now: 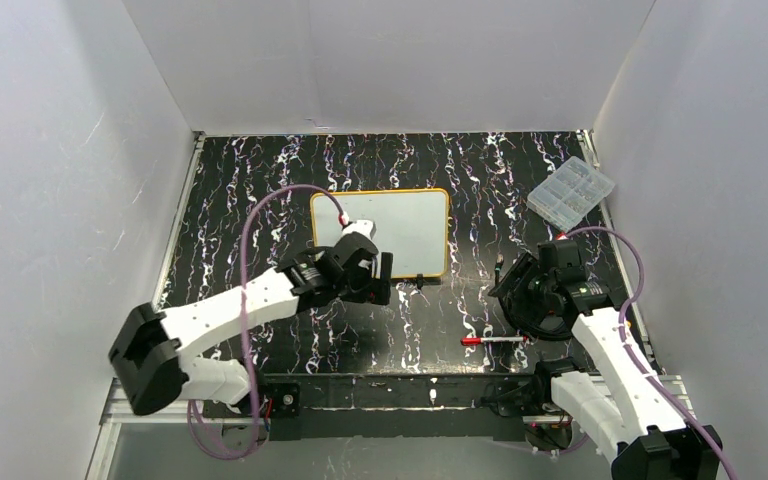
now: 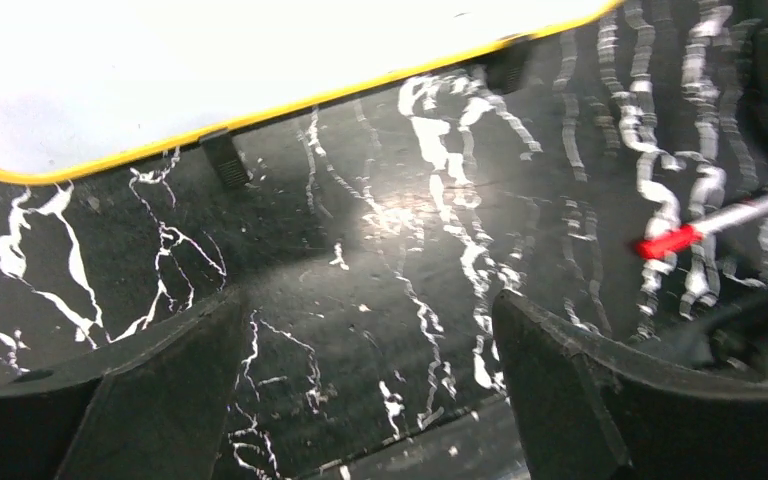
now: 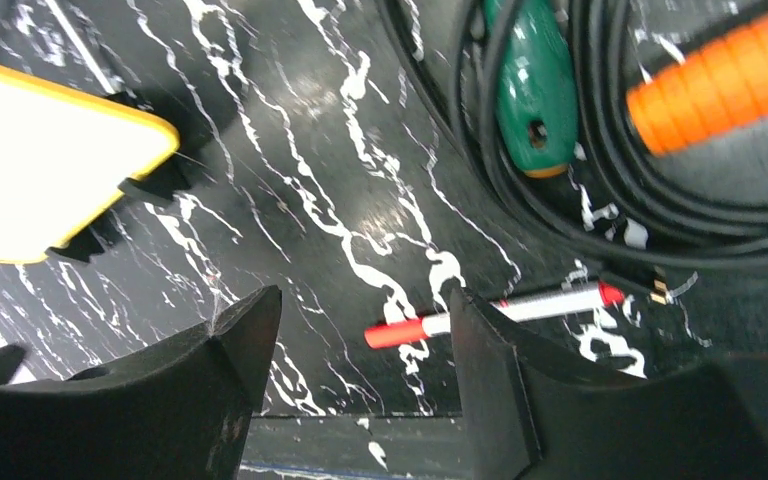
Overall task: Write a sentence on the whiteboard
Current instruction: Move the whiteboard to the center of the board, then open the whiteboard marker at the center of the board.
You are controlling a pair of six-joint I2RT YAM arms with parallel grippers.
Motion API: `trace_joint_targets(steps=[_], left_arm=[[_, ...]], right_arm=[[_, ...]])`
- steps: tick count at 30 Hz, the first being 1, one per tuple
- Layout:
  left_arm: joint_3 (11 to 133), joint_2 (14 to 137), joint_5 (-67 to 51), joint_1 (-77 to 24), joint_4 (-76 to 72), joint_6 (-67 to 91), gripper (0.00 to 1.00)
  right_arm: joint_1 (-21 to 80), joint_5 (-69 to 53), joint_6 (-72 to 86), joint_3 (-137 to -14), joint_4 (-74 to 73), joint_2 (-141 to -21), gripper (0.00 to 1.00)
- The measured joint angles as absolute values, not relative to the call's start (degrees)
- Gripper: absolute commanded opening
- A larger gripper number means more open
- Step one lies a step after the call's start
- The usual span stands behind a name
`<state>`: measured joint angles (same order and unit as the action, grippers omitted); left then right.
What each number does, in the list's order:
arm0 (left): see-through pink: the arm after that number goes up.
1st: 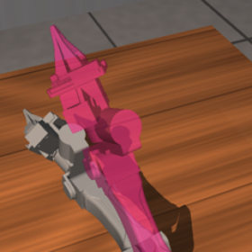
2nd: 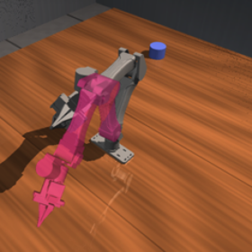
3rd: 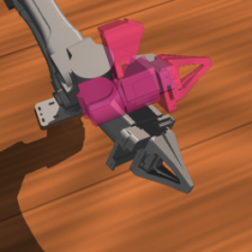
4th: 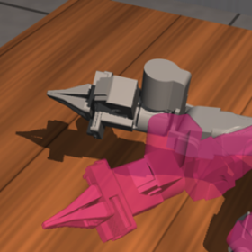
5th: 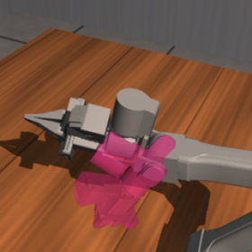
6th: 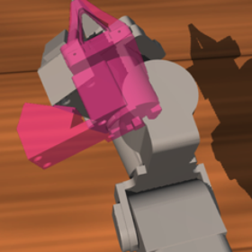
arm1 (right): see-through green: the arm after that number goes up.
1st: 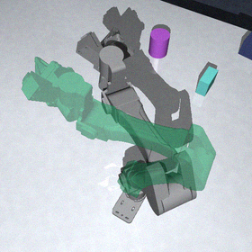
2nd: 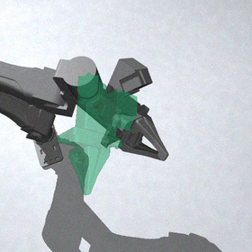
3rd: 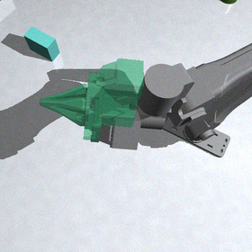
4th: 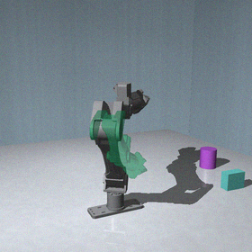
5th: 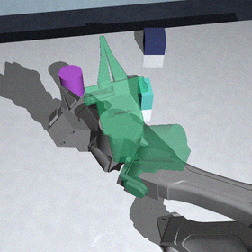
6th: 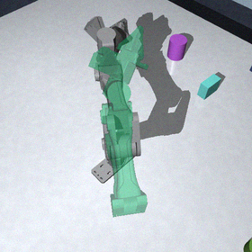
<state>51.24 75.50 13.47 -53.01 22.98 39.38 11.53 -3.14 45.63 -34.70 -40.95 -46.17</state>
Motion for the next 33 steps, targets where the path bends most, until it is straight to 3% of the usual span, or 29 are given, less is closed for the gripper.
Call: trace_joint_targets(steps=[5,10,17,30,33], left_arm=[[60.0,67.9,10.3,-52.4,29.6,30.4,0.97],[69.8,64.9,6.6,-43.1,31.9,22.0,0.98],[67.1,60.7,8.1,-35.7,30.9,16.5,0.98],[61.3,54.7,12.4,-35.3,28.2,12.5,0.98],[60.5,54.0,13.0,-35.3,27.3,12.0,0.98]], right_arm=[[12.6,-1.6,49.9,-33.2,-46.7,-45.5,0.69],[13.6,0.5,53.6,-30.7,-50.9,-46.5,0.66],[15.1,3.5,57.6,-29.4,-52.5,-50.0,0.61],[29.0,10.9,64.8,-32.2,-47.7,-65.9,0.49],[32.5,12.6,66.0,-34.7,-46.4,-70.1,0.33]])
